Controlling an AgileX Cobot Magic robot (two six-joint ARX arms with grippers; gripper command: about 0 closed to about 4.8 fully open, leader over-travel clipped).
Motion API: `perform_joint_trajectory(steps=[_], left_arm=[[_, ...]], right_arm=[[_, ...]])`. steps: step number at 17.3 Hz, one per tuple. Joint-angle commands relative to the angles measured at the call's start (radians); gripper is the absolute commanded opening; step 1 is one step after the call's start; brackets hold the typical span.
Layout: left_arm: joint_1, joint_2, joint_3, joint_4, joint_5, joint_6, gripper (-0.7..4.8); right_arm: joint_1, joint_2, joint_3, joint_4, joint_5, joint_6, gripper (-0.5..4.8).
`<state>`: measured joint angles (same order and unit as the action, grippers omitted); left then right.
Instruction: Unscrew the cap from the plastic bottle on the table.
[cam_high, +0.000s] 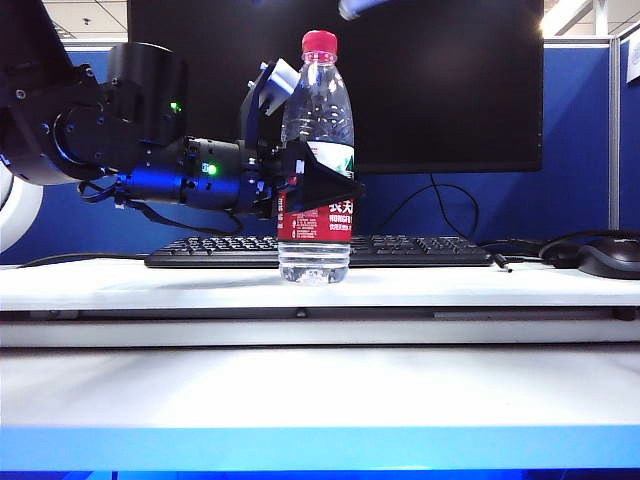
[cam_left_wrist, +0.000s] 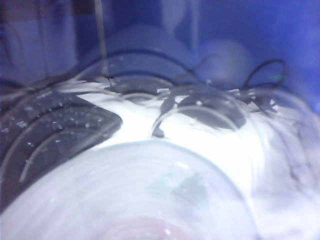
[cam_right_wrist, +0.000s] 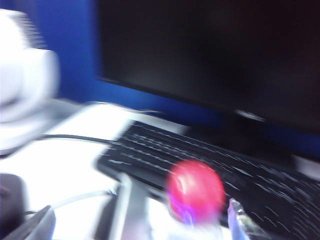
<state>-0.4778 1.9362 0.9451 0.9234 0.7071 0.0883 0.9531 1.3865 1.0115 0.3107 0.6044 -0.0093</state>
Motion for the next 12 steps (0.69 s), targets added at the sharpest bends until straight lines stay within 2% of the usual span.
perform_joint_trajectory(steps=[1, 5, 7, 8, 10, 12], left_arm=[[0.0, 0.0, 0.001, -0.001, 0.02, -0.027, 2.67], [0.0, 0.0, 0.001, -0.001, 0.042, -0.053, 2.67], [0.0, 0.0, 0.001, -0.001, 0.042, -0.056, 2.67], [0.0, 0.0, 0.001, 0.0, 0.042, -0.056, 2.67], [0.0, 0.0, 0.001, 0.006, 0.068, -0.056, 2.67], [0.0, 0.0, 0.001, 0.006, 0.077, -0.06, 2.67]], right_arm=[[0.006, 0.014, -0.042, 0.151, 0.097, 0.002, 4.79], [-0.032, 0.068, -0.048, 0.287, 0.067, 0.009, 4.79], [-0.039, 0.082, -0.048, 0.302, 0.066, 0.01, 4.7], [-0.047, 0.092, -0.048, 0.301, 0.045, 0.011, 4.22], [-0.053, 0.104, -0.048, 0.296, 0.033, 0.018, 4.02], [-0.066, 0.106, -0.048, 0.291, 0.016, 0.026, 3.58]])
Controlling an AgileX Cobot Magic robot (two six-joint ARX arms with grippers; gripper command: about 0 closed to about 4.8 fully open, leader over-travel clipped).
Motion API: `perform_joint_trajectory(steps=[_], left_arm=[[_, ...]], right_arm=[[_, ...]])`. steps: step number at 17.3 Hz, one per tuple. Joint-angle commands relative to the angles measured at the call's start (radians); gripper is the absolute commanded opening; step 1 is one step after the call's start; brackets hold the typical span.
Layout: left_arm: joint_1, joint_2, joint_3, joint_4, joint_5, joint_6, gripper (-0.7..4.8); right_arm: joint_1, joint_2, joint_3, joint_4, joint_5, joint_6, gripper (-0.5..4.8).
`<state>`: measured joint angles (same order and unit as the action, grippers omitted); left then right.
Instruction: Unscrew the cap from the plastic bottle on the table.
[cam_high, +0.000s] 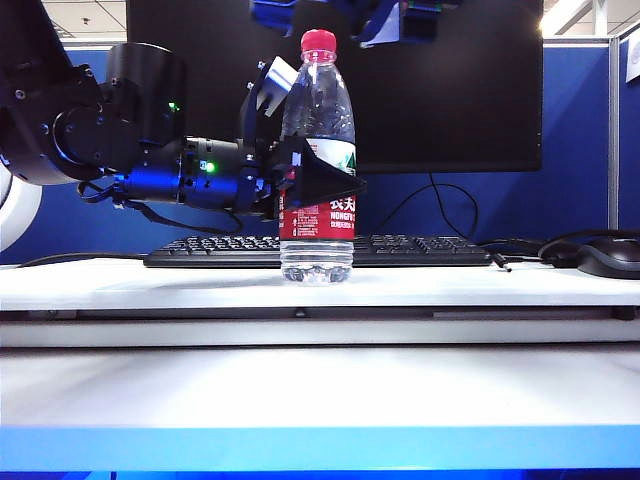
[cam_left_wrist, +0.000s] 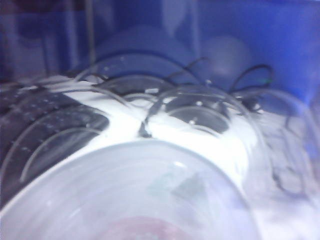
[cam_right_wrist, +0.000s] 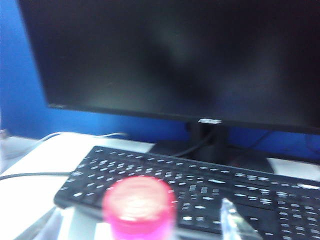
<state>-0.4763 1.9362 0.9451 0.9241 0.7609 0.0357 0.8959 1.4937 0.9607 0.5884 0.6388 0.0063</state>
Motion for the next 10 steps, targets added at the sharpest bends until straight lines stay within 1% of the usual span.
perform_joint_trajectory(steps=[1, 3, 4, 7, 8, 9, 10], left_arm=[[-0.002, 0.0, 0.001, 0.005, 0.021, -0.01, 2.67], [-0.002, 0.0, 0.001, 0.005, 0.028, -0.009, 2.66], [-0.002, 0.0, 0.001, 0.005, 0.028, -0.007, 2.66], [-0.002, 0.0, 0.001, 0.005, 0.067, -0.002, 2.6], [-0.002, 0.0, 0.001, 0.005, 0.074, 0.006, 2.35], [-0.002, 0.0, 0.001, 0.005, 0.074, 0.009, 2.36], [-0.002, 0.0, 0.001, 0.005, 0.073, 0.009, 2.36]], right_arm=[[-0.016, -0.001, 0.003, 0.012, -0.017, 0.016, 3.53], [-0.026, -0.001, 0.003, 0.007, -0.043, 0.016, 2.68], [-0.029, -0.001, 0.003, 0.002, -0.058, 0.017, 2.59], [-0.051, -0.001, 0.003, -0.011, -0.148, 0.024, 2.55], [-0.055, -0.001, 0.003, -0.013, -0.174, 0.033, 2.49], [-0.058, -0.001, 0.003, -0.013, -0.173, 0.039, 2.36], [-0.063, -0.001, 0.003, -0.014, -0.173, 0.042, 2.09]])
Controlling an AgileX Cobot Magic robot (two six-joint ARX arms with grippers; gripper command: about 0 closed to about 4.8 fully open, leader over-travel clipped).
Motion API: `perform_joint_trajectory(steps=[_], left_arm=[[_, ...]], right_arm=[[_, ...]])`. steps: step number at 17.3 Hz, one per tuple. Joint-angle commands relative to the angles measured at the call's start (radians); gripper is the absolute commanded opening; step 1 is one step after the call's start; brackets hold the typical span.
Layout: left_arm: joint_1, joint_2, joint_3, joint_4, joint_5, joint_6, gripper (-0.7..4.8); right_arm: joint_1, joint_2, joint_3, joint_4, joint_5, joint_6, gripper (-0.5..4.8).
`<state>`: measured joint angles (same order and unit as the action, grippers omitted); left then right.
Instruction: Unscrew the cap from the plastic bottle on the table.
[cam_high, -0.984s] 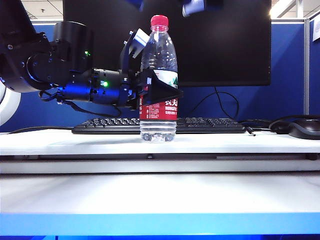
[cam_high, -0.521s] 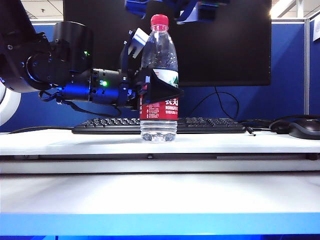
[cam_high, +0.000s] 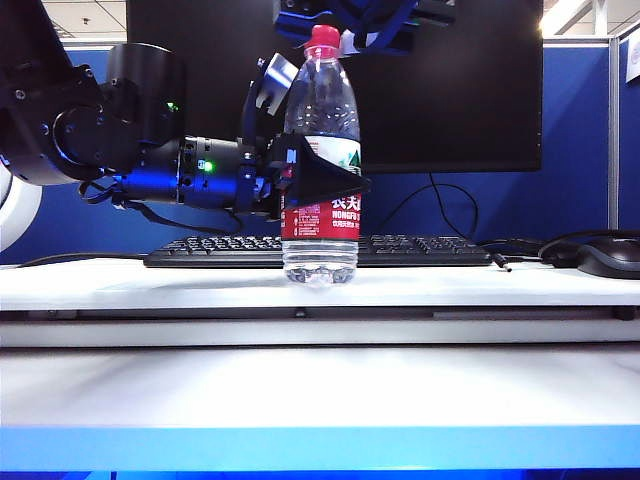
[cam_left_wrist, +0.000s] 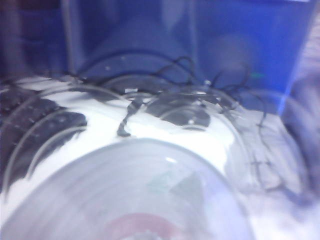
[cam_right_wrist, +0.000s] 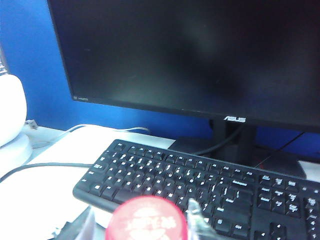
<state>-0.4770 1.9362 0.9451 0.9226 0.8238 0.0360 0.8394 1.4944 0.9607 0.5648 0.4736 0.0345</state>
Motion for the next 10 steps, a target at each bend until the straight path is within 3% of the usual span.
perform_joint_trajectory(steps=[1, 4, 5, 7, 10], left_arm=[[-0.001, 0.0, 0.001, 0.006, 0.01, 0.009, 2.36], [-0.001, 0.0, 0.001, 0.006, 0.007, 0.016, 2.36], [-0.001, 0.0, 0.001, 0.006, 0.008, 0.016, 2.35], [-0.001, 0.0, 0.001, 0.006, 0.008, 0.016, 2.35], [-0.001, 0.0, 0.001, 0.006, 0.011, 0.016, 2.36]], right_arm=[[-0.008, -0.002, 0.003, 0.007, -0.008, 0.014, 1.64], [-0.01, -0.002, 0.003, 0.005, -0.008, 0.014, 1.17], [-0.01, -0.003, 0.003, 0.003, -0.015, 0.014, 0.51], [-0.02, -0.004, 0.003, -0.008, -0.084, 0.019, 0.35], [-0.073, -0.014, 0.003, -0.077, -0.273, 0.022, 0.3]])
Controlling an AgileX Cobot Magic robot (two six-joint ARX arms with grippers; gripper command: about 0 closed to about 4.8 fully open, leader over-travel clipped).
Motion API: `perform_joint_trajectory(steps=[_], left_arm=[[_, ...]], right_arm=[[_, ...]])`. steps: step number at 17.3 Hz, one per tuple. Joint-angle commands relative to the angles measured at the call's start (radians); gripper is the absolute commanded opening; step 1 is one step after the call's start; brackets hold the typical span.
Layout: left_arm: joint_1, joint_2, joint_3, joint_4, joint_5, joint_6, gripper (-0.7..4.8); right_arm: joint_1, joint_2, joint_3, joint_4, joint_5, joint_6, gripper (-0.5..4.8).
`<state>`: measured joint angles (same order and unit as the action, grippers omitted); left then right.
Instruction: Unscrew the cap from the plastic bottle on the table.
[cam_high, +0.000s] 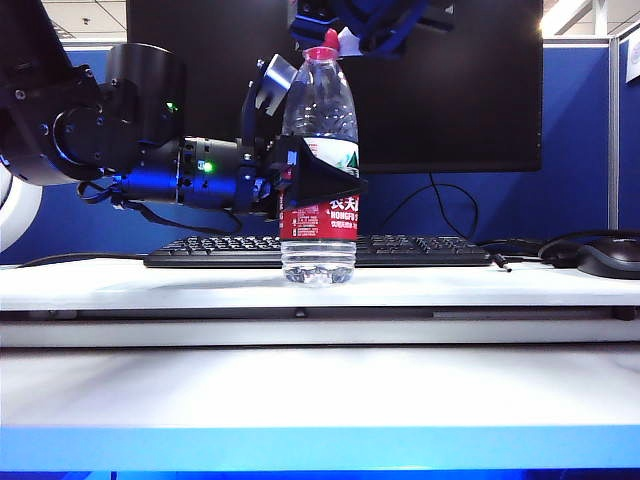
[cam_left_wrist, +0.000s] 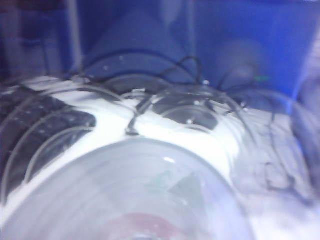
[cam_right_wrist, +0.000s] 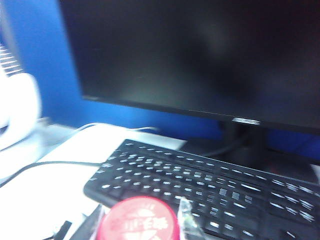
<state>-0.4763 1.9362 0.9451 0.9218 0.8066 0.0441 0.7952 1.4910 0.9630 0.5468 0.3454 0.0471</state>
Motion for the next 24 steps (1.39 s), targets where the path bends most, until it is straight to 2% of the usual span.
perform_joint_trajectory(steps=[1, 3, 4, 9, 11, 14, 16, 21, 24], left_arm=[[-0.002, 0.0, 0.001, 0.007, 0.028, 0.008, 2.35], [-0.002, 0.0, 0.001, 0.007, 0.028, 0.008, 2.35], [-0.002, 0.0, 0.001, 0.003, 0.028, 0.008, 2.35], [-0.002, 0.0, 0.001, 0.0, 0.028, 0.008, 2.35], [-0.002, 0.0, 0.001, 0.0, 0.029, 0.007, 2.35], [-0.002, 0.0, 0.001, 0.0, 0.028, 0.007, 2.36], [-0.002, 0.0, 0.001, 0.0, 0.028, 0.007, 2.36], [-0.002, 0.0, 0.001, 0.001, 0.028, 0.008, 2.35], [-0.002, 0.0, 0.001, 0.0, 0.026, 0.008, 2.35]], right_arm=[[-0.055, -0.018, 0.001, -0.084, -0.215, 0.011, 0.3], [-0.111, -0.035, 0.001, -0.108, -0.355, 0.013, 0.3], [-0.174, -0.049, 0.001, -0.121, -0.485, 0.04, 0.3], [-0.383, -0.05, 0.002, -0.129, -0.954, 0.113, 0.3], [-0.441, -0.05, 0.008, -0.126, -1.104, 0.144, 0.3], [-0.449, -0.033, 0.053, -0.131, -1.279, 0.169, 0.3], [-0.422, -0.013, 0.082, -0.122, -1.358, 0.188, 0.3], [-0.375, 0.005, 0.1, -0.123, -1.445, 0.198, 0.3], [-0.37, 0.005, 0.1, -0.113, -1.435, 0.197, 0.31]])
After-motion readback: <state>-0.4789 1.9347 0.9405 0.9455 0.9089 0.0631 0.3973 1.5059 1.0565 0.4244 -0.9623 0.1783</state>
